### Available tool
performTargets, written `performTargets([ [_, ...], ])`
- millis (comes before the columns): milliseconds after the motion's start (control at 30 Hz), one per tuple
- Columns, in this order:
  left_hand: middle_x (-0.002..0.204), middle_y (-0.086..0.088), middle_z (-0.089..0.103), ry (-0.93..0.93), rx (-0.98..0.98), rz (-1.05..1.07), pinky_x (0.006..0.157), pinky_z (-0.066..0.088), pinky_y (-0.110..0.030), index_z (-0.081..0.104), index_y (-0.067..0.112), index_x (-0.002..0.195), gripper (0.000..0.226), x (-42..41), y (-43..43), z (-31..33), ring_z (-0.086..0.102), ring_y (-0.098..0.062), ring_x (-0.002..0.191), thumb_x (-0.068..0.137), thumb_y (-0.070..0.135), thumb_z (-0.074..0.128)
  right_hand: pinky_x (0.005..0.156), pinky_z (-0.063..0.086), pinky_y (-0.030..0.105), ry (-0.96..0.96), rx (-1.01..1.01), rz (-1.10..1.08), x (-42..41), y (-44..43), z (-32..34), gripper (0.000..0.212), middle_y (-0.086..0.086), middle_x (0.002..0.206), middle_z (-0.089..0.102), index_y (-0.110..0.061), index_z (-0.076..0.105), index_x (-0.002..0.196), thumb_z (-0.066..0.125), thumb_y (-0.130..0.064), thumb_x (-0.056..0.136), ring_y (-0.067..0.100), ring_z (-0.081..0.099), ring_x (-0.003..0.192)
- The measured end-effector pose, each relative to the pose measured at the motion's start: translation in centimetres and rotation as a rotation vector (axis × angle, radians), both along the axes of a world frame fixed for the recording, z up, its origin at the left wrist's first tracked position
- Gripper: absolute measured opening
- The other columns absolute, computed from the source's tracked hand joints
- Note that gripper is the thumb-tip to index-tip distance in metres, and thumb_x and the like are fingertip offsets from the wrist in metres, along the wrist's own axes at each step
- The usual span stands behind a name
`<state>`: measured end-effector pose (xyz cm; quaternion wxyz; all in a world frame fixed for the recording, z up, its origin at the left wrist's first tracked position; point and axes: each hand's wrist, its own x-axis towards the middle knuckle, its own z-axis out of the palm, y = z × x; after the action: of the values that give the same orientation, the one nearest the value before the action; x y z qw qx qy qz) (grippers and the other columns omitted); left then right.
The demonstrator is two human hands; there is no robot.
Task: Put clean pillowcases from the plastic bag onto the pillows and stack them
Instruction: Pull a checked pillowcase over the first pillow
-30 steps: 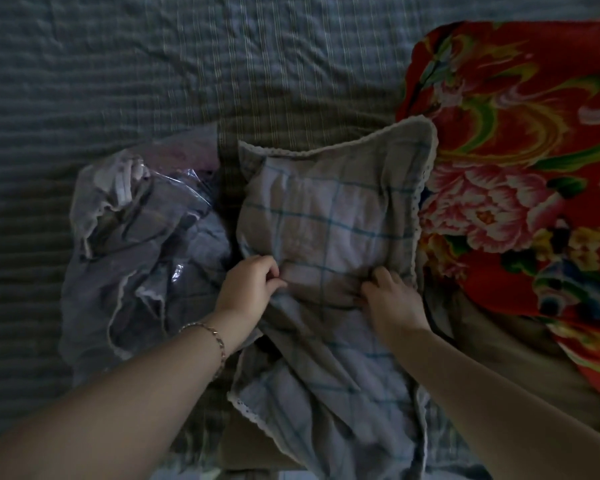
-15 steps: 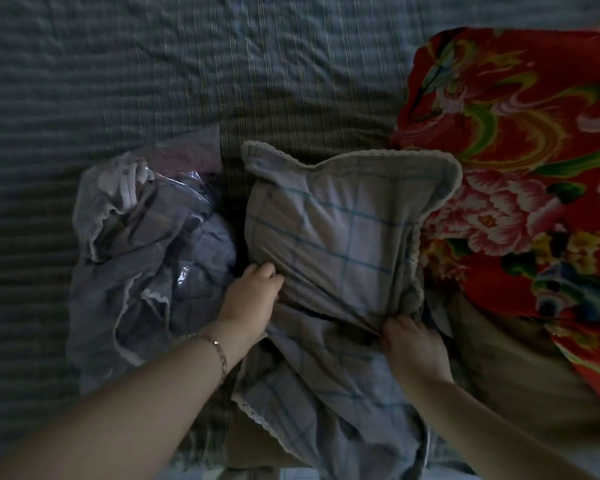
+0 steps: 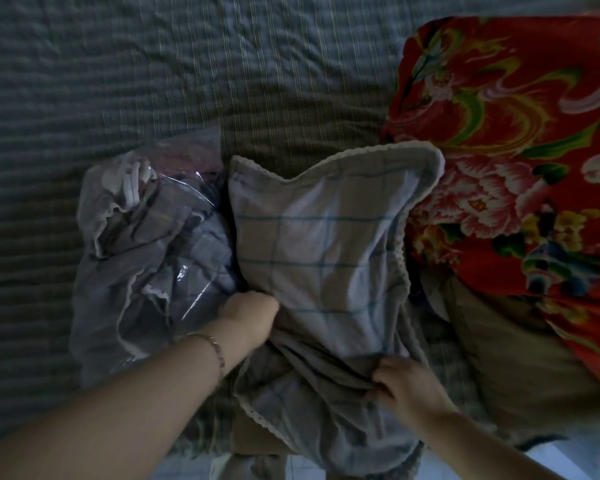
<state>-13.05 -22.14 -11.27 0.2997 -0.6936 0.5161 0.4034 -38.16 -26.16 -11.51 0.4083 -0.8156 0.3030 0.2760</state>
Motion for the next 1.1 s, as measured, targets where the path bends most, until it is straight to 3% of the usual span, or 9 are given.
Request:
performTargets([
  [100,0.121,-0.008,0.058,0.015,-0.195,0.198,0.088,0.045,-0.035,0.057,0.013,0.111,0.023,-3.8,-0.4,0.3,0.054,-0.028,0.113,0.092,0.018,0.045,0.064,0.038,0.01,0.174,0.083,-0.323,-3.0,-1.3,-1.6,0.023,-0.011,0.078,0.049,-0.031,0.052,0.073,0.065,-0.049,0.08,0.005,0.053,0.077],
  [233,0.113,-0.003,0.059,0.213,-0.196,0.665,0.081,0.042,-0.028,0.054,0.016,0.107,0.02,-6.9,0.5,0.1,0.057,-0.024,0.105,0.092,0.027,0.047,0.072,0.052,0.029,0.305,0.289,-1.035,-4.4,-1.1,-4.6,0.116,0.008,0.123,0.057,-0.014,0.046,0.13,0.082,-0.068,0.034,0.024,0.057,0.105],
  [400,0.128,-0.005,0.052,0.377,-0.182,1.229,0.09,0.043,-0.028,0.045,0.021,0.126,0.052,-7.7,-0.9,0.8,0.052,-0.023,0.112,0.083,0.046,0.061,0.08,0.052,0.042,0.264,0.377,-1.174,-0.9,-0.4,-1.3,0.026,0.022,0.103,0.066,-0.002,0.063,0.093,0.077,-0.012,0.073,0.03,0.062,0.087],
  [467,0.139,0.001,0.04,0.54,-0.124,1.419,0.096,0.045,-0.041,0.029,0.031,0.14,0.08,-7.5,-2.3,3.2,0.046,-0.026,0.121,0.074,0.059,0.063,0.08,0.053,0.053,0.128,0.392,-1.175,0.2,-1.1,1.6,0.018,0.03,0.093,0.066,0.01,0.063,0.087,0.07,0.003,0.072,0.038,0.064,0.085],
  [600,0.143,0.0,0.04,0.724,-0.094,1.445,0.098,0.043,-0.046,0.023,0.031,0.144,0.119,-6.8,-7.7,9.6,0.046,-0.026,0.122,0.045,0.069,0.076,0.063,0.055,0.026,-0.267,0.203,-0.854,4.3,-4.4,10.9,0.019,-0.003,0.073,0.068,-0.012,0.066,0.08,0.067,-0.007,0.062,0.009,0.064,0.07],
  [733,0.093,-0.01,0.055,0.652,-0.212,1.41,0.056,0.044,-0.027,0.045,0.004,0.12,0.05,-4.5,-9.5,14.6,0.055,-0.022,0.076,0.076,0.017,0.066,0.053,0.037,0.002,-0.508,-0.317,-0.338,8.2,-5.6,18.9,0.025,-0.022,0.062,0.04,-0.018,0.055,0.083,0.058,0.002,0.068,-0.002,0.04,0.048],
  [900,0.097,-0.018,0.061,0.895,-0.545,1.508,0.061,0.049,-0.03,0.052,0.006,0.118,0.051,-1.9,-5.2,15.7,0.061,-0.031,0.085,0.07,-0.01,0.057,0.034,0.039,0.028,-0.513,-0.569,-0.154,9.9,-0.9,18.1,0.028,0.001,0.057,0.058,-0.013,0.058,0.071,0.074,-0.006,0.049,0.017,0.05,0.041],
  [1000,0.095,-0.013,0.065,0.669,-0.576,1.473,0.075,0.053,-0.039,0.059,0.009,0.102,0.035,0.6,-1.7,10.4,0.063,-0.032,0.091,0.071,-0.007,0.061,0.071,0.052,0.033,-0.194,-0.59,0.121,12.9,2.9,16.1,0.032,0.018,0.095,0.063,-0.008,0.059,0.109,0.06,-0.01,0.076,0.032,0.063,0.082],
  [1100,0.103,-0.019,0.064,0.267,-0.571,1.296,0.078,0.046,-0.033,0.058,0.007,0.109,0.029,3.5,1.7,5.0,0.061,-0.034,0.099,0.08,-0.001,0.061,0.102,0.037,0.045,0.034,-0.184,0.503,14.0,5.8,12.5,0.038,0.026,0.138,0.036,-0.001,0.043,0.134,0.04,-0.013,0.097,0.04,0.035,0.126],
])
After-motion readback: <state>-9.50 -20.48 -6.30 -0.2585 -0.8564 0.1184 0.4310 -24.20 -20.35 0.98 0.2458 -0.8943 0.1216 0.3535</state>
